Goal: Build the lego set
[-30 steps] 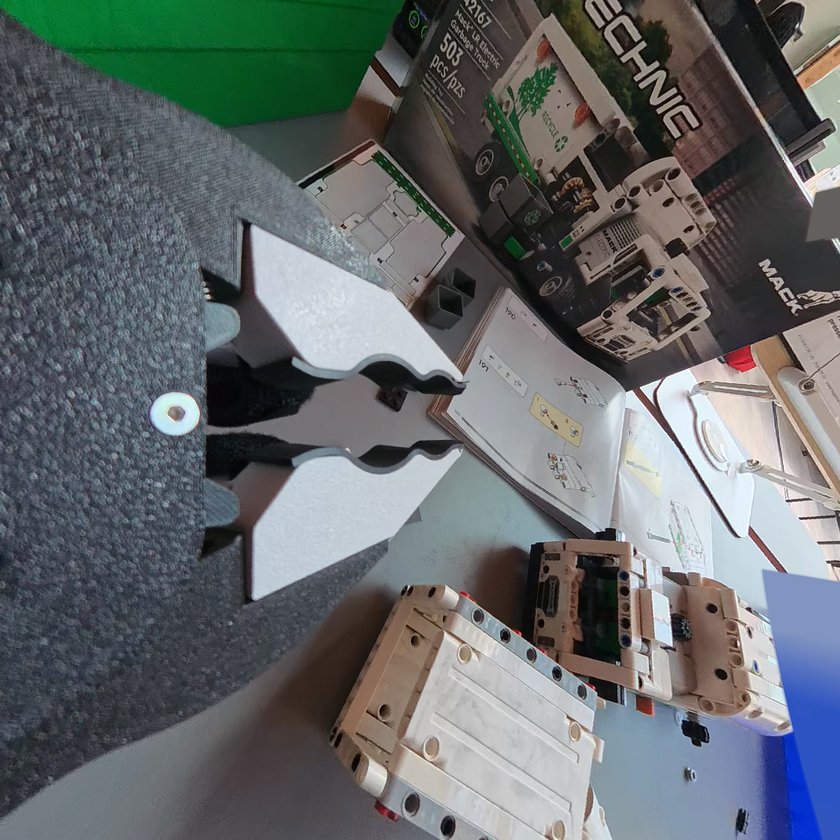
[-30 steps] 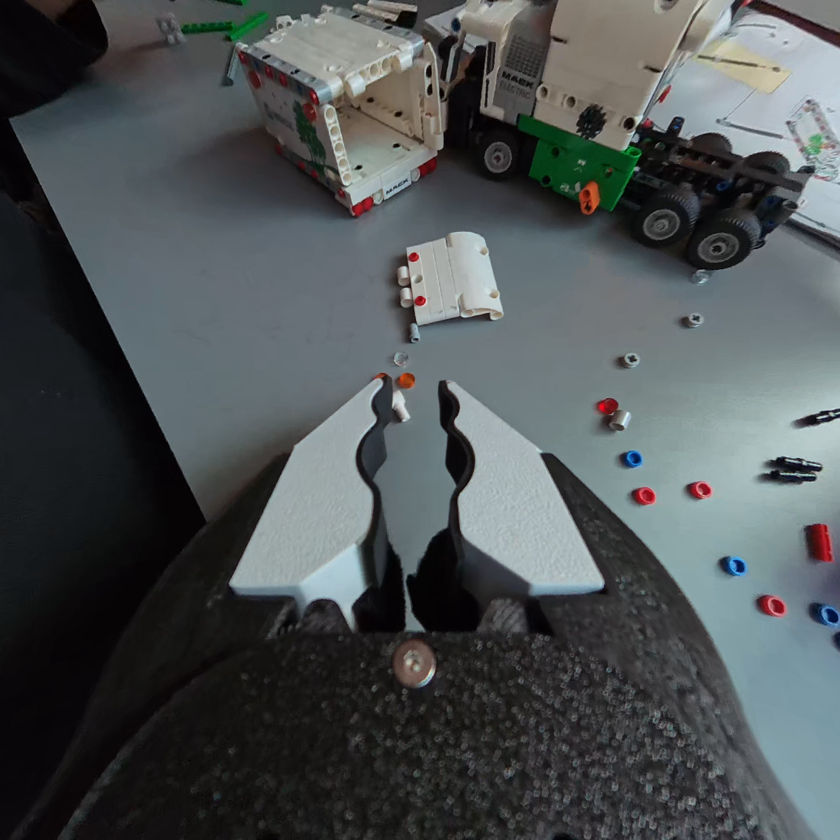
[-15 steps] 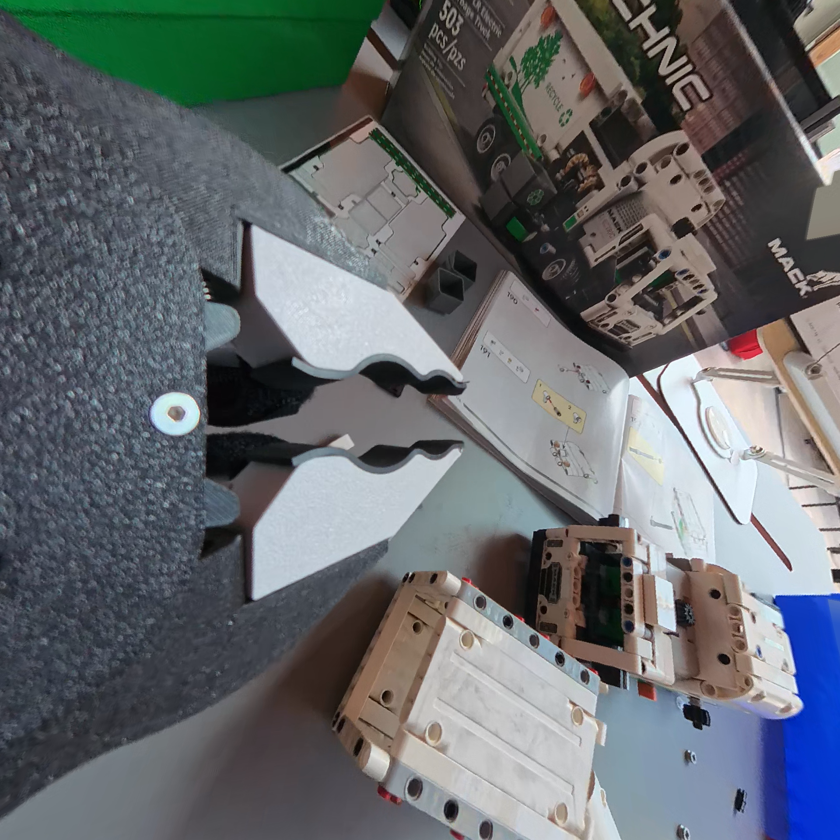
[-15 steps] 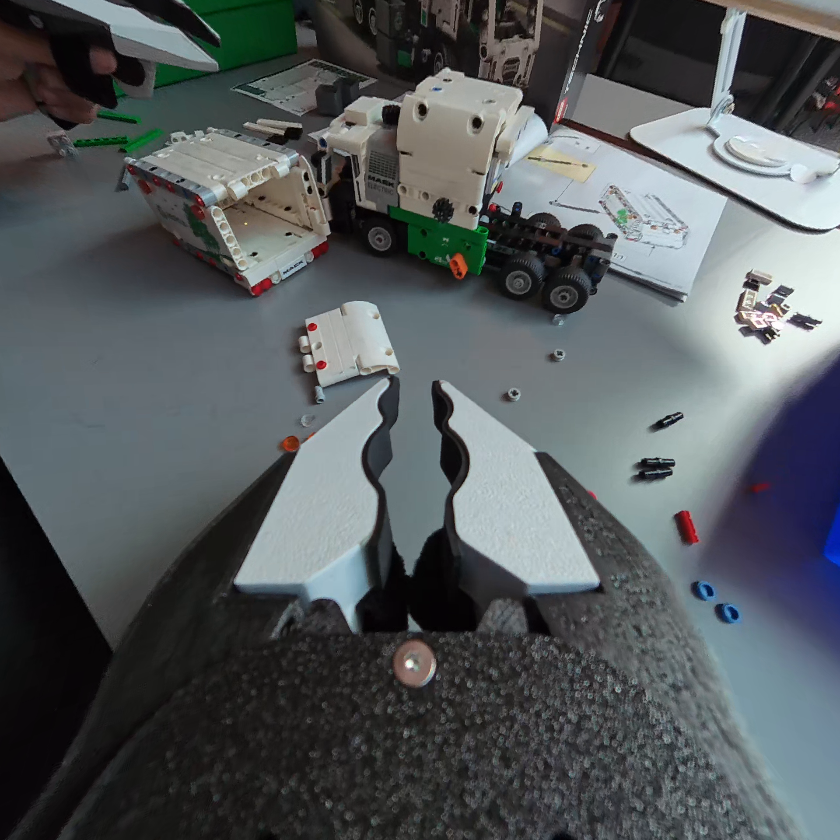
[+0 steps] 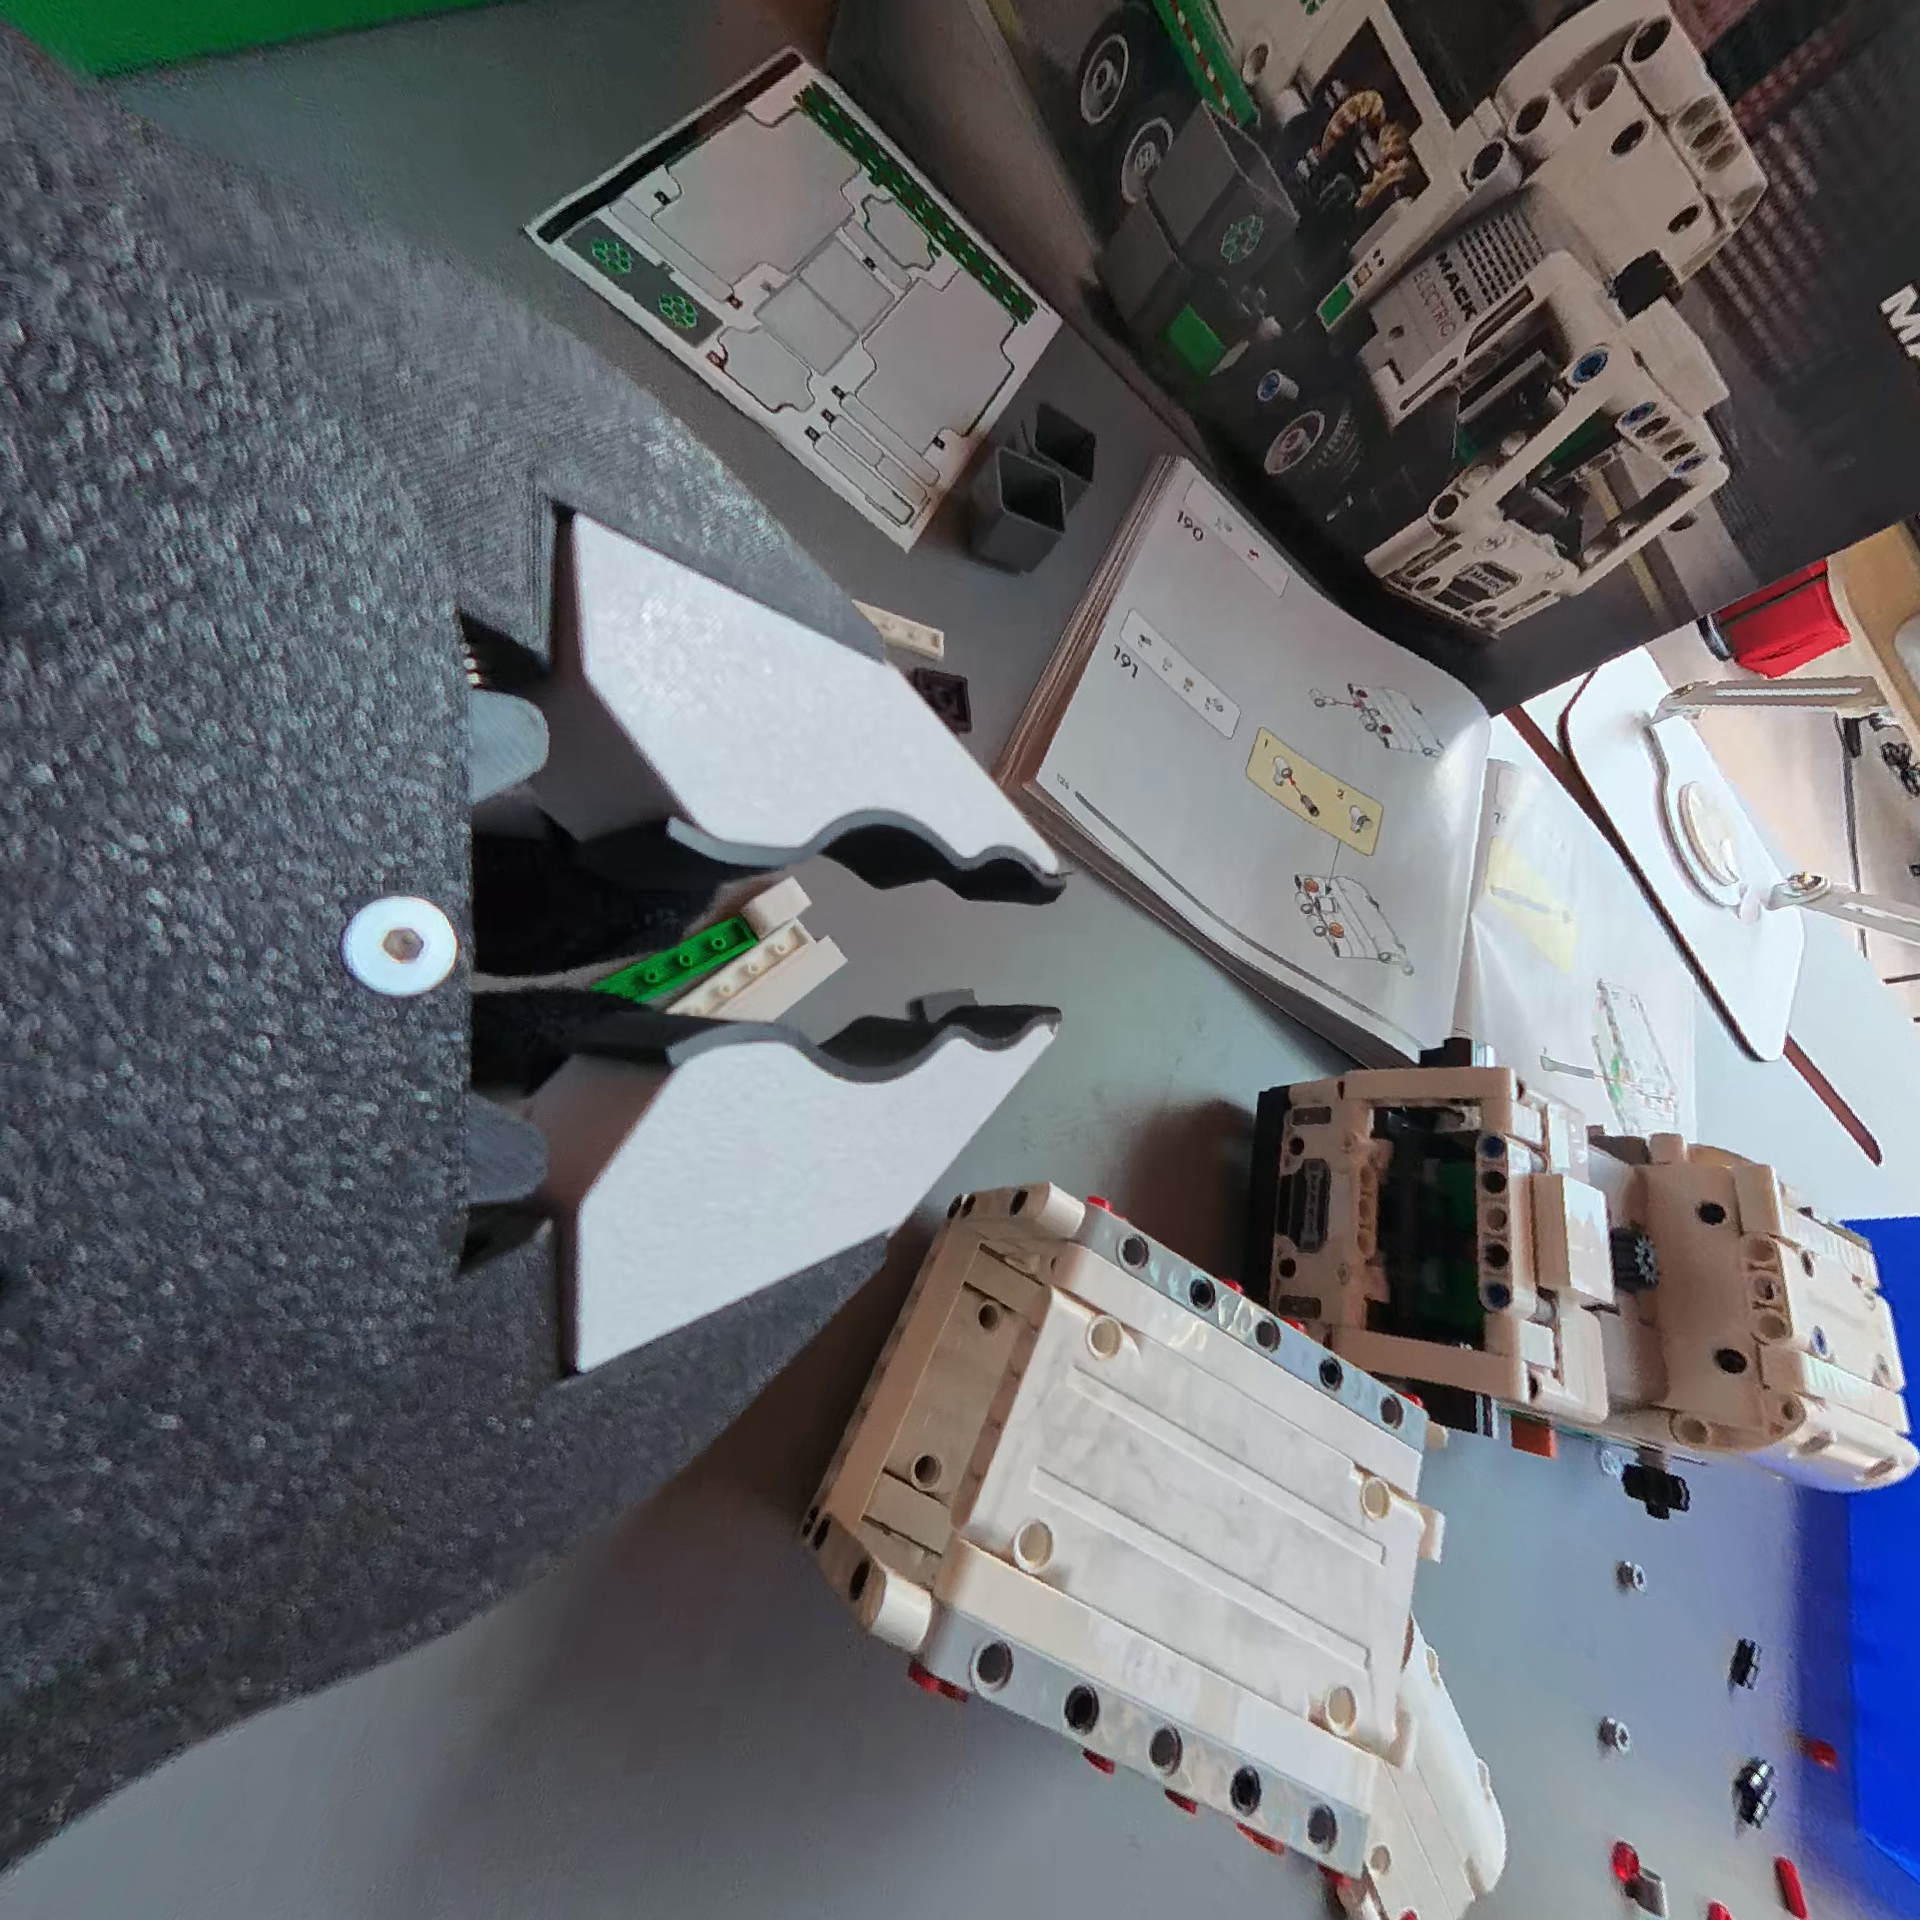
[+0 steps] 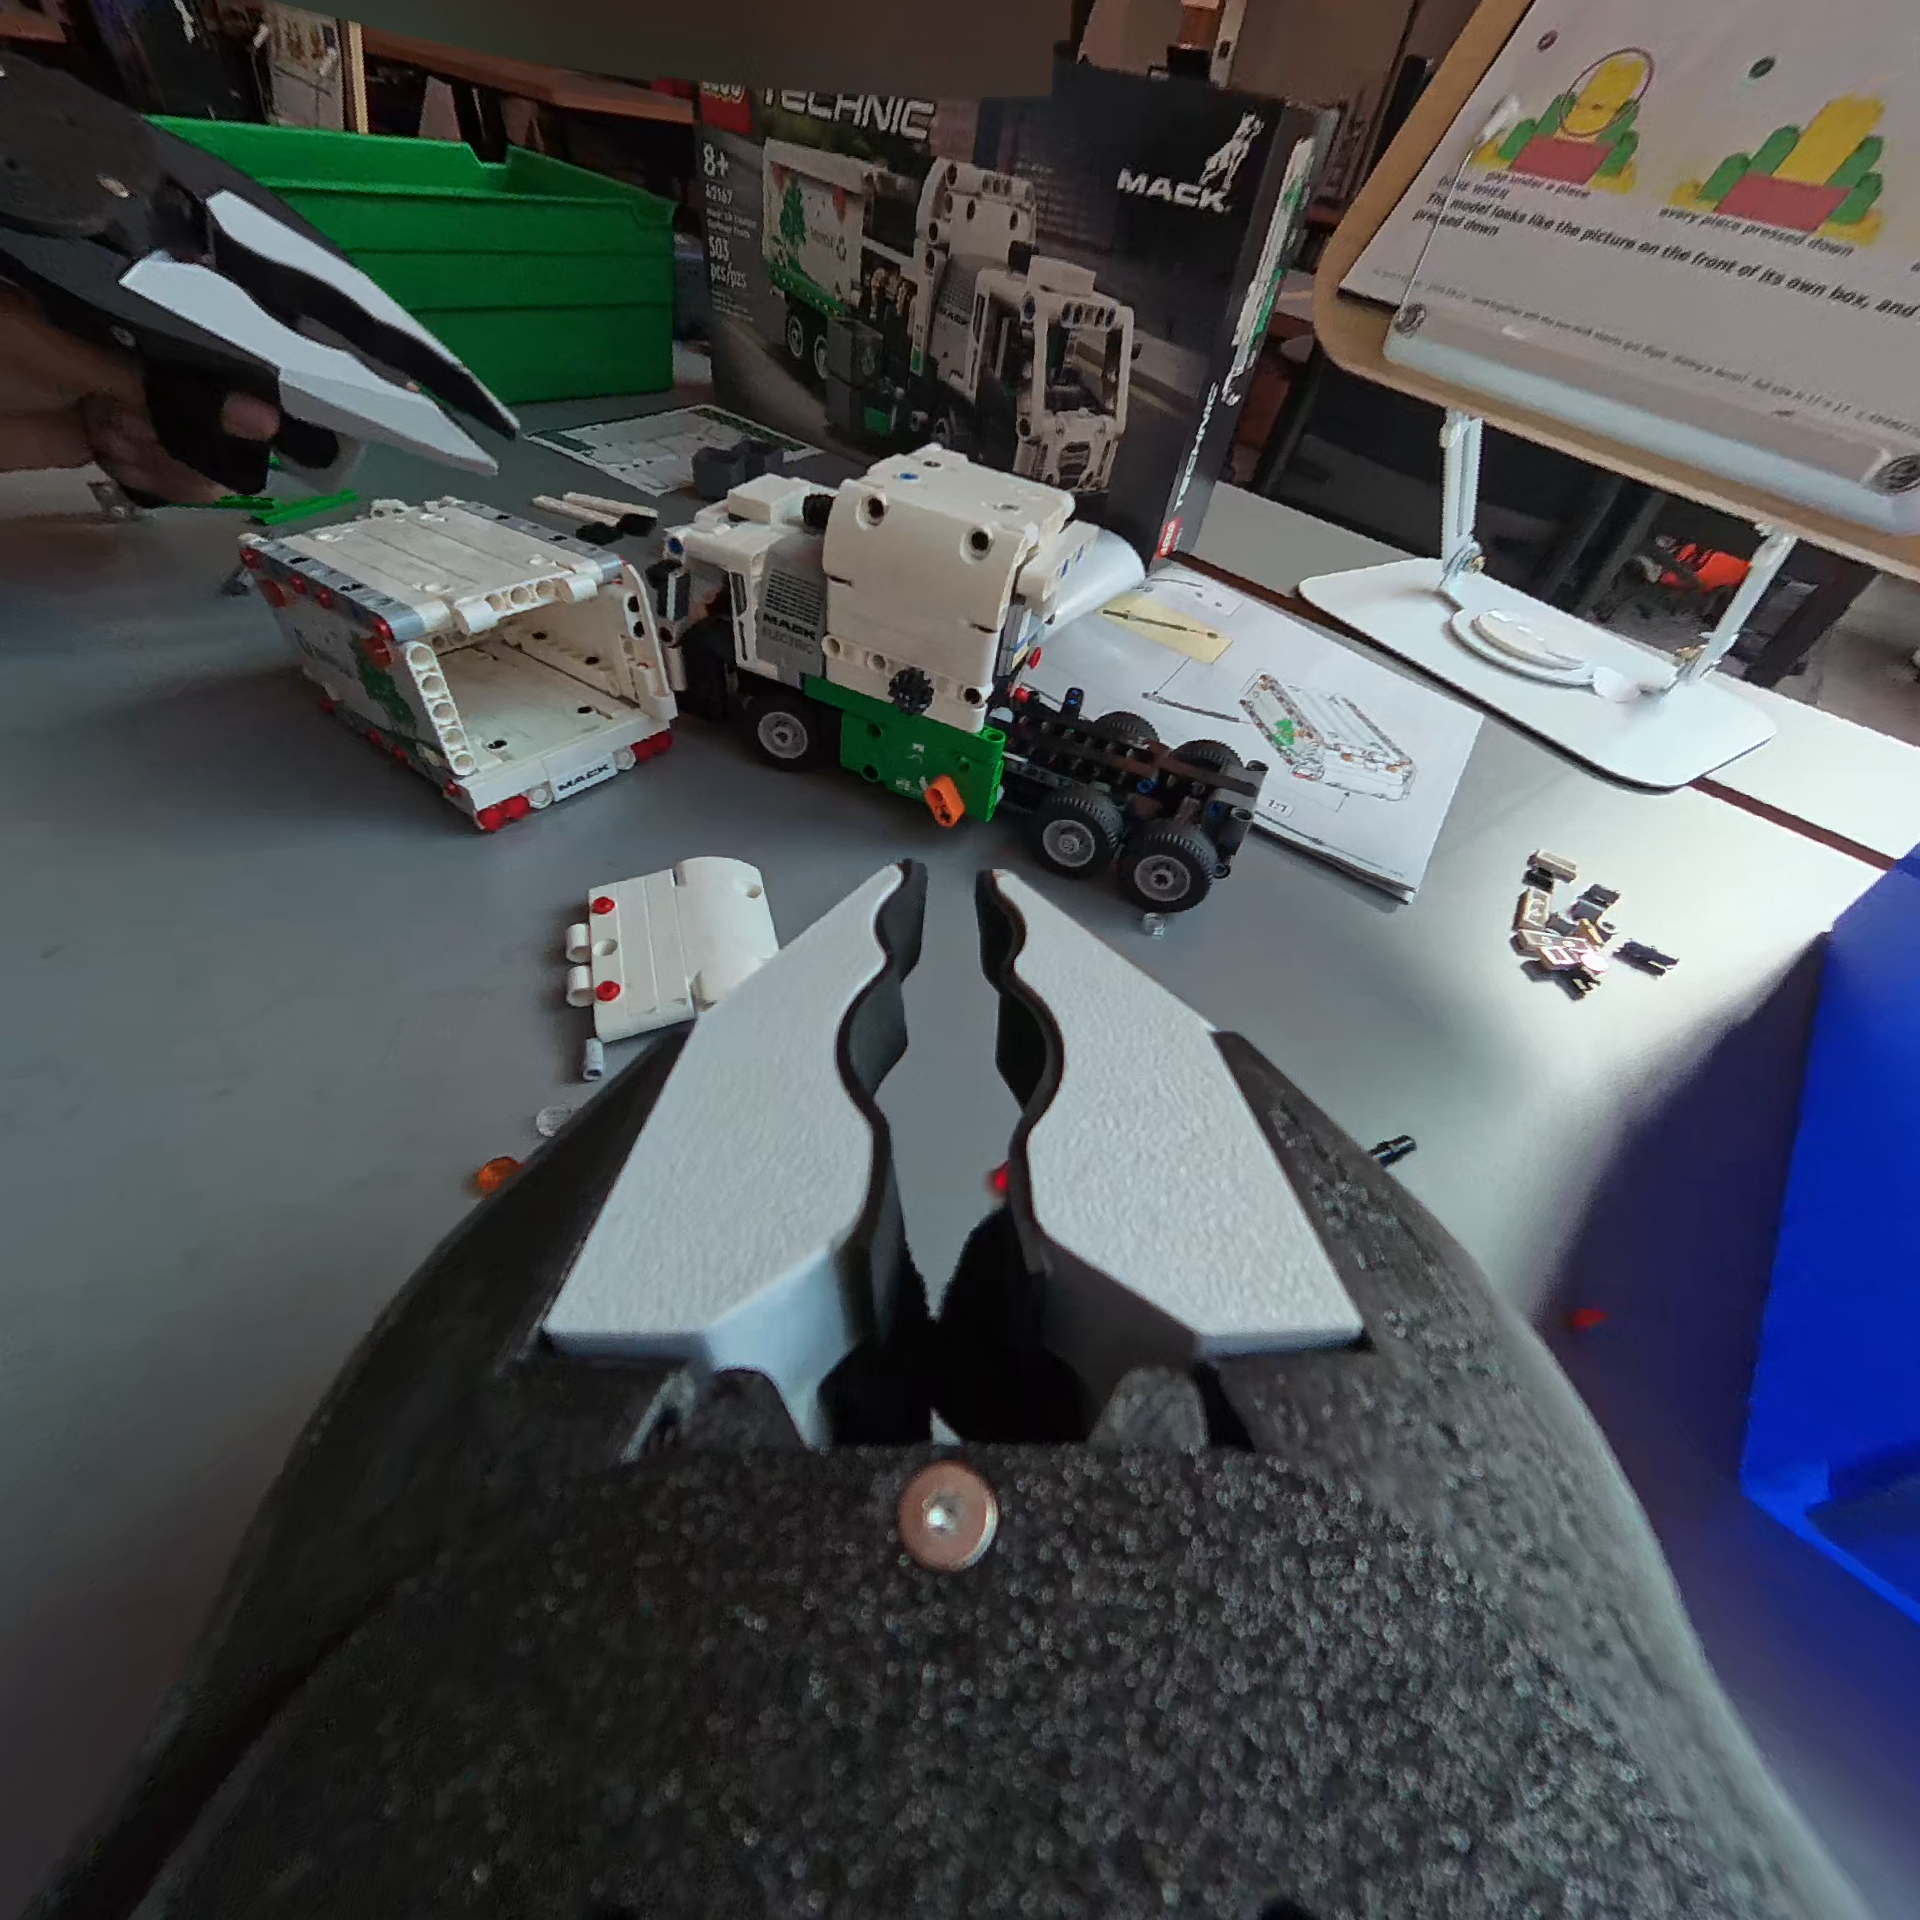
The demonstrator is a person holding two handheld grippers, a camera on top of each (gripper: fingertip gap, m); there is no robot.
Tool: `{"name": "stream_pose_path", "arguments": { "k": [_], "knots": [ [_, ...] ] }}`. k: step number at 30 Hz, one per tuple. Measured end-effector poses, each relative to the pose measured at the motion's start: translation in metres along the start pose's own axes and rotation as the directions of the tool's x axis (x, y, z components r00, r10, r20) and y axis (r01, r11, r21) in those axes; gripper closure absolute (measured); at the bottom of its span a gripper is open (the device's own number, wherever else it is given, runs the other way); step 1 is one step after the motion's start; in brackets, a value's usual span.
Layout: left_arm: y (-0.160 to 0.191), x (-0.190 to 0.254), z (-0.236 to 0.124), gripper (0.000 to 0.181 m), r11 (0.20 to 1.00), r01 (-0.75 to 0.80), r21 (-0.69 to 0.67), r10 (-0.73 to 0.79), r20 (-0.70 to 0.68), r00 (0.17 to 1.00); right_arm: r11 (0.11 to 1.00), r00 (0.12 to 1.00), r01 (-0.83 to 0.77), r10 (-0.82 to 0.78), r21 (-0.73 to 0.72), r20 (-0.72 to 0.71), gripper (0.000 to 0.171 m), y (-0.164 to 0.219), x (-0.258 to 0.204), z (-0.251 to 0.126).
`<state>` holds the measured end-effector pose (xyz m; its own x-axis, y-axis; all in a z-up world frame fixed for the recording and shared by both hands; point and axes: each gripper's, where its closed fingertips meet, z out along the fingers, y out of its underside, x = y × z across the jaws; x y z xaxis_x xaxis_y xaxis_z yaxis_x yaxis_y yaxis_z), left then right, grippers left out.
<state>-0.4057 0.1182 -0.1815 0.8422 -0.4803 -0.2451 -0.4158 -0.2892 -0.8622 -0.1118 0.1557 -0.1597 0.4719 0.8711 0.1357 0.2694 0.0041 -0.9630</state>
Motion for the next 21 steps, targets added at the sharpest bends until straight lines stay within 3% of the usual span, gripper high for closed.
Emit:
{"name": "stream_pose_path", "arguments": {
  "k": [21],
  "knots": [
    [0.001,-0.013,-0.001,0.165,1.000,-0.029,-0.011,0.030,0.058,0.998,0.999,0.999,-0.049,0.050,-0.014,0.011,0.163,0.003,0.007,0.003]
  ]
}}
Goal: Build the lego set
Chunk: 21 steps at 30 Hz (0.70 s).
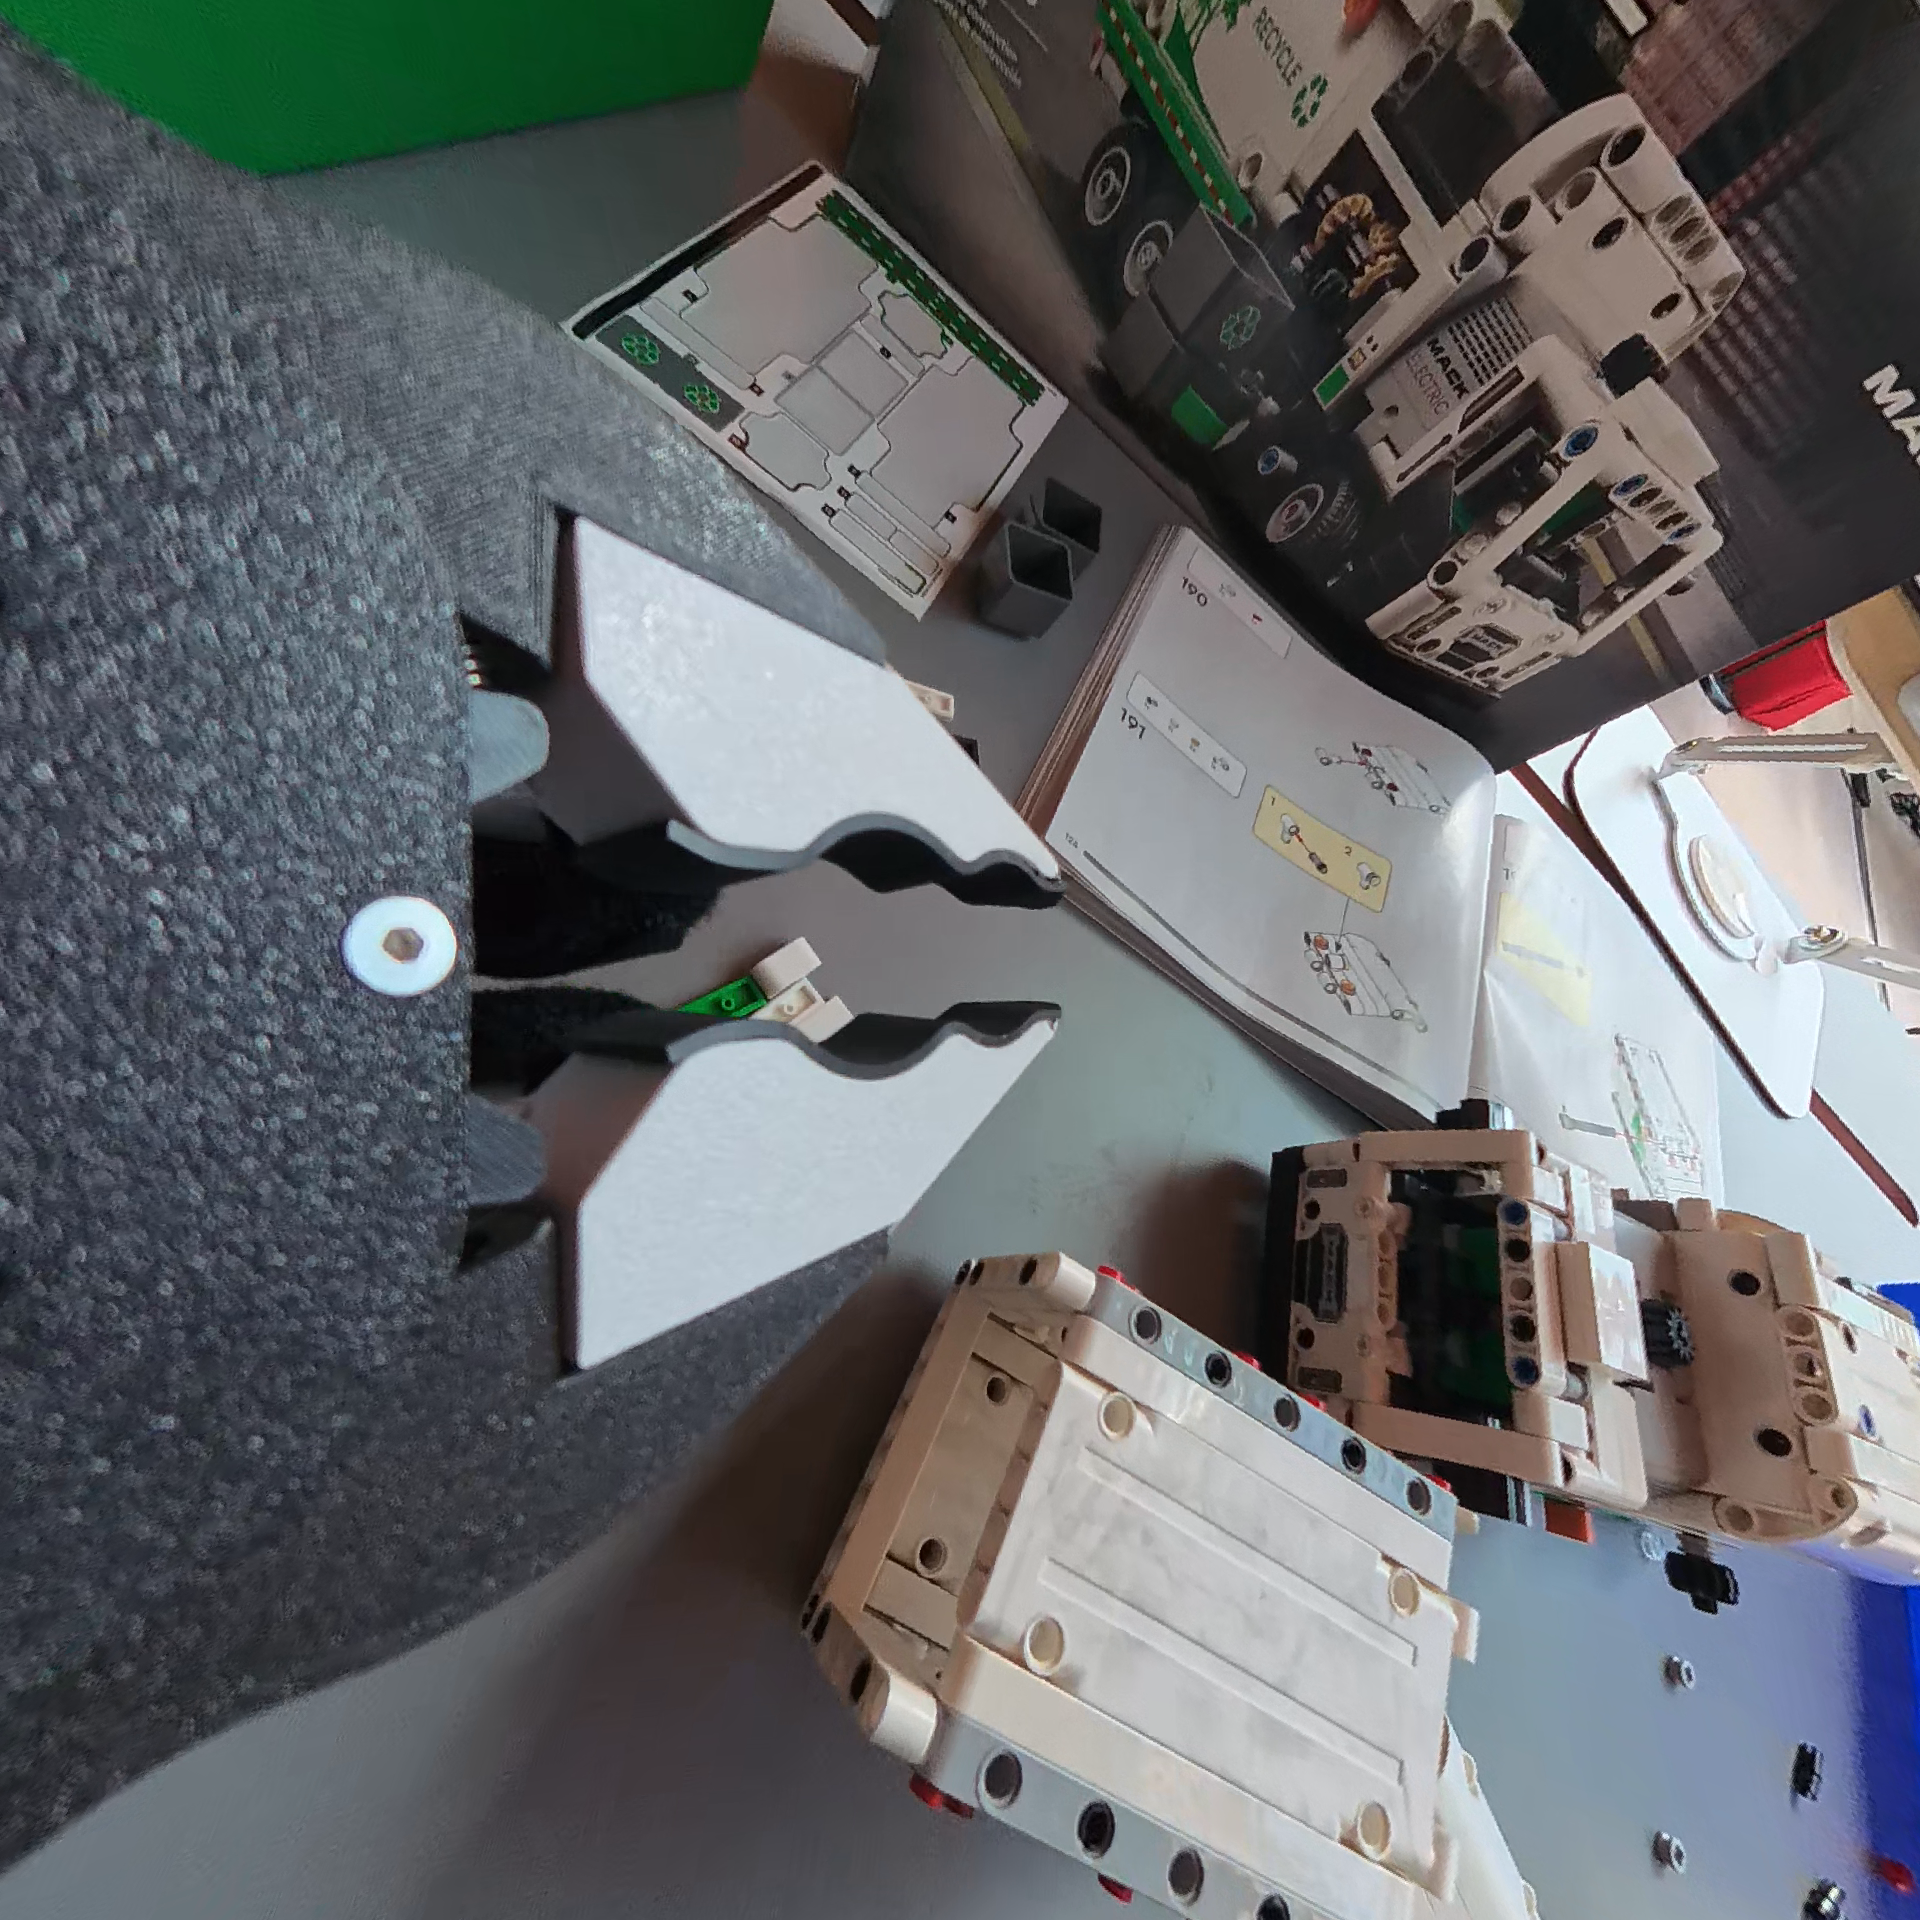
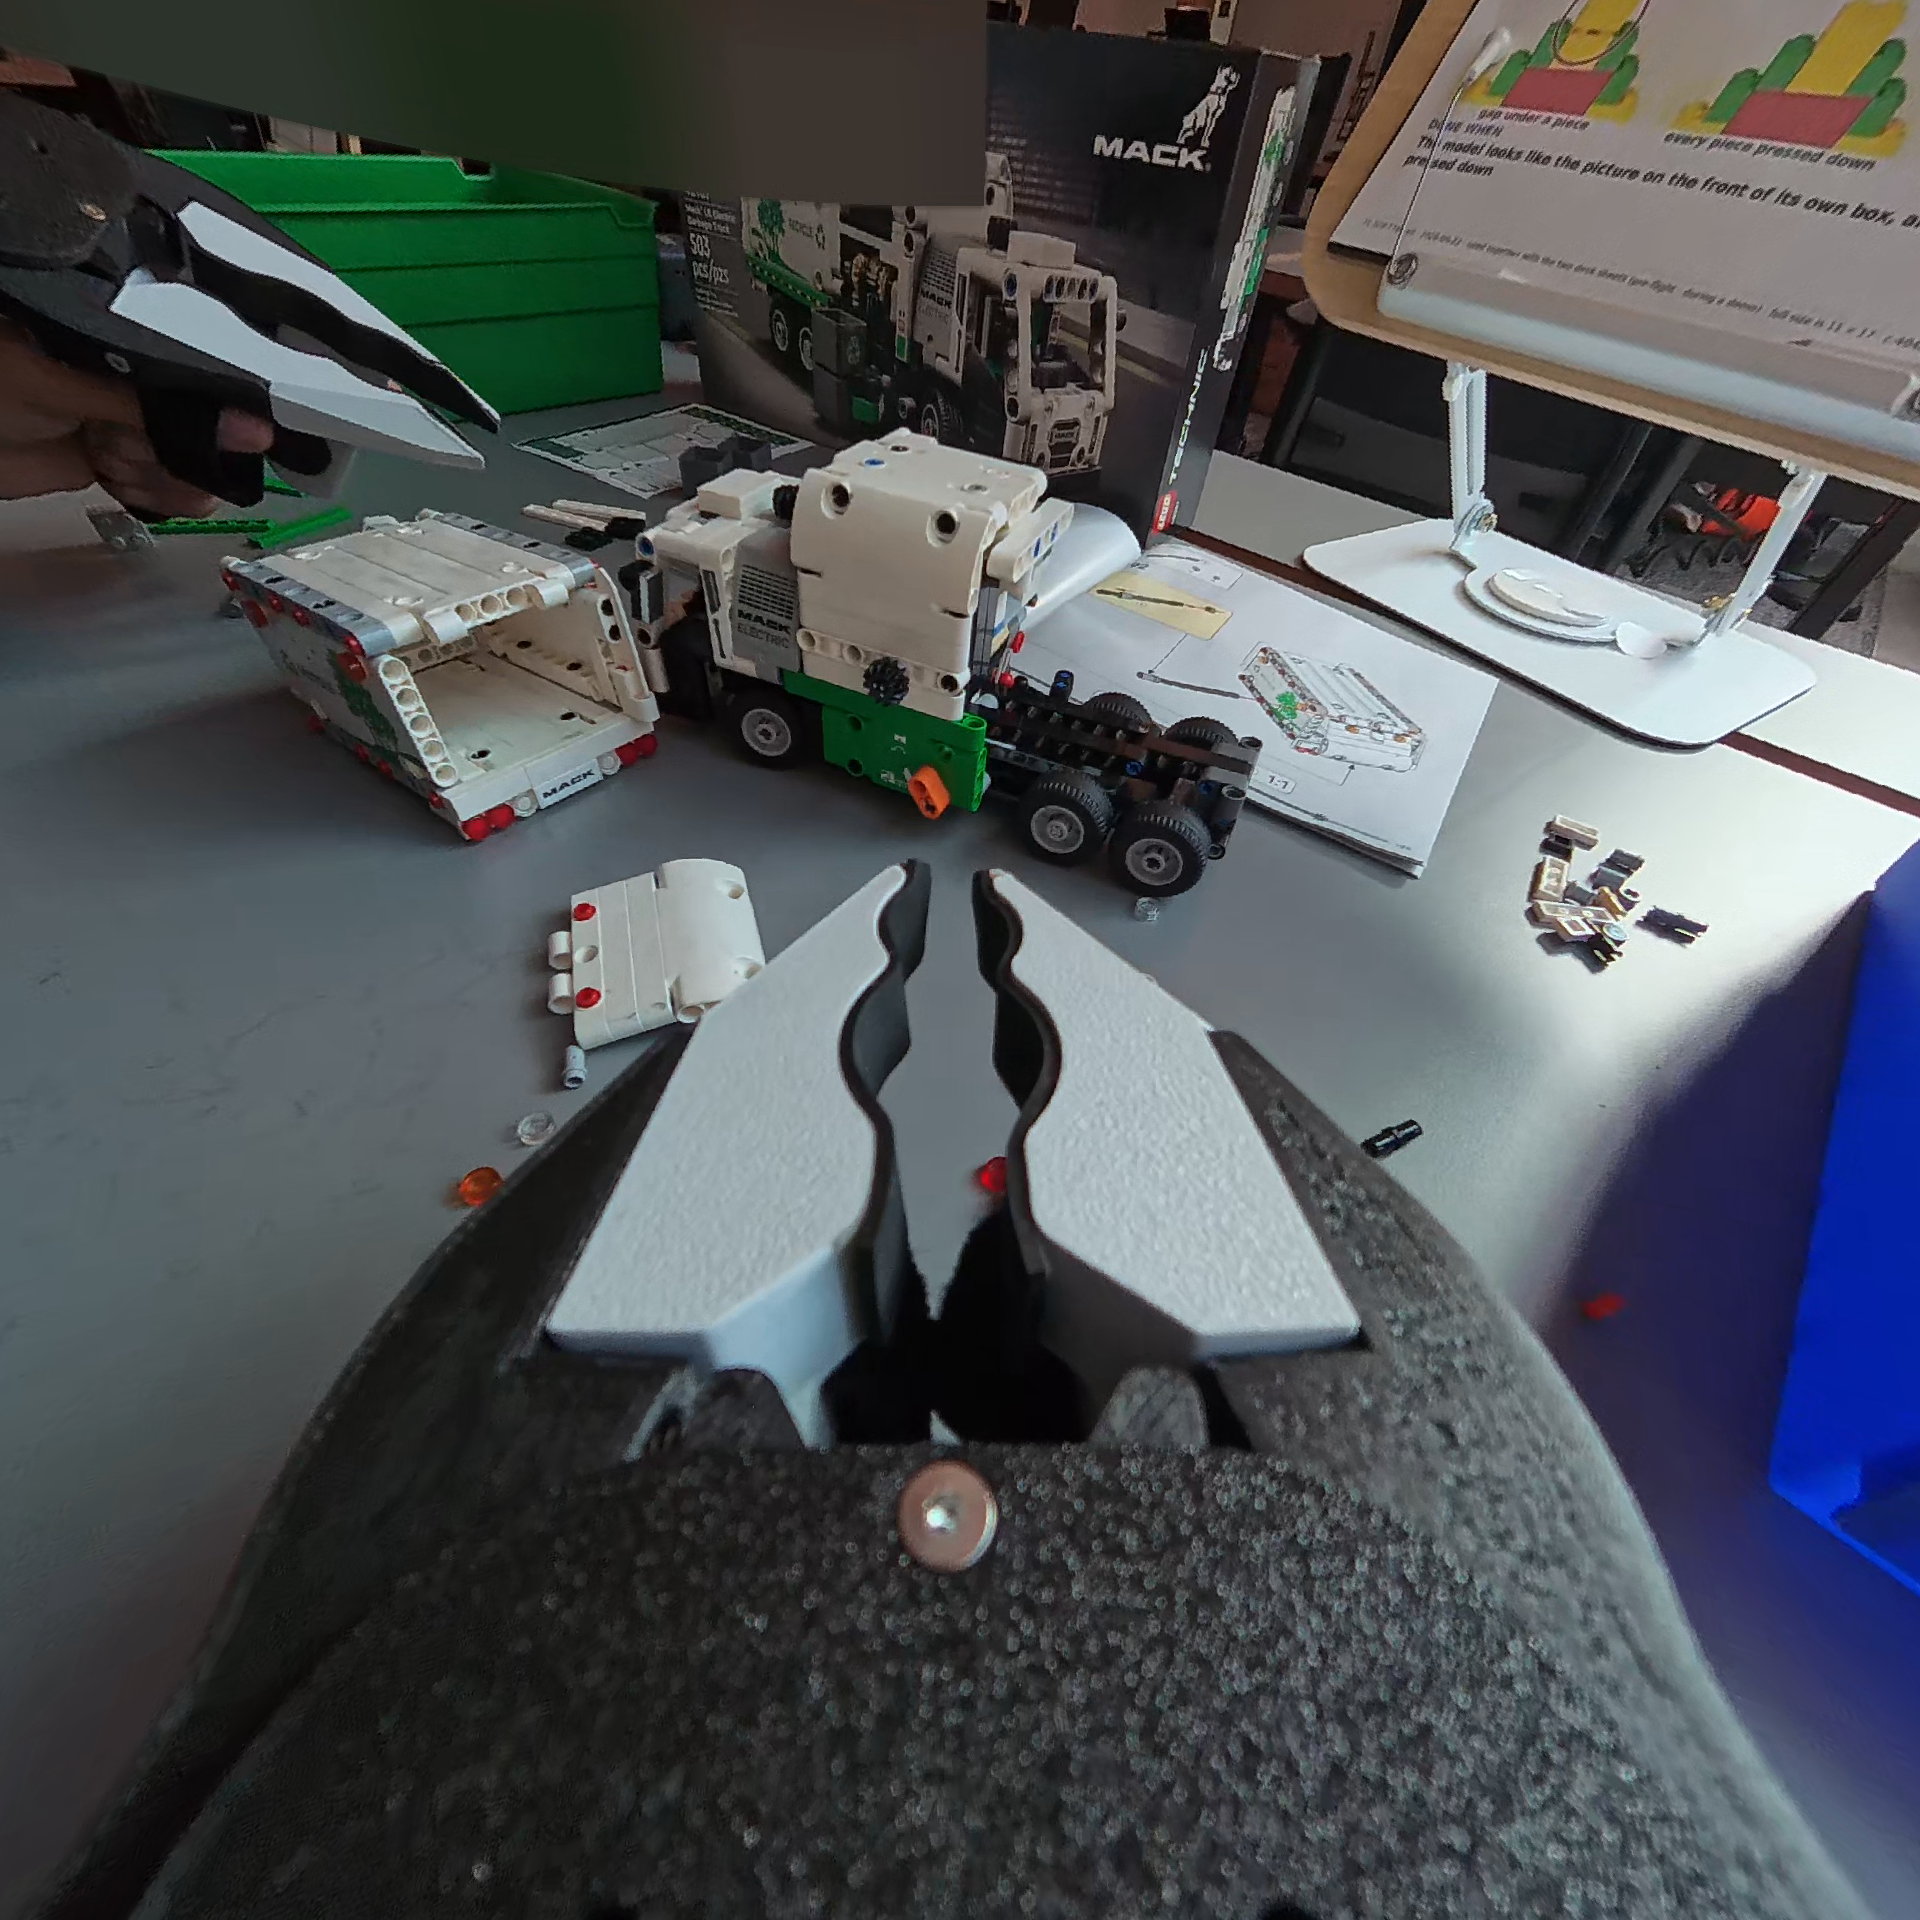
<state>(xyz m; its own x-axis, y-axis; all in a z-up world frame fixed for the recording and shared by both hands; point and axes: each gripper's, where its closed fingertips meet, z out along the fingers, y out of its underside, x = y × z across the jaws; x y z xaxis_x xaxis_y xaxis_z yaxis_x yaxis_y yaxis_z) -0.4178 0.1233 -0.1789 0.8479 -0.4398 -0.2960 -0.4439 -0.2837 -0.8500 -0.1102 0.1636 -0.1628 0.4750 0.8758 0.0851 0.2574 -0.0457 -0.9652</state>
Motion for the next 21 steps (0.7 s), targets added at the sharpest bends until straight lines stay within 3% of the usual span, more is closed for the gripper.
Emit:
{"name": "stream_pose_path", "arguments": {
  "k": [21],
  "knots": [
    [0.0009,0.0026,0.0020,0.165,1.000,0.001,-0.006,-0.001,-0.008,1.000,1.000,0.999,0.009,-0.008,-0.026,0.050,0.162,0.0028,-0.0092,0.0016]
  ]
}}
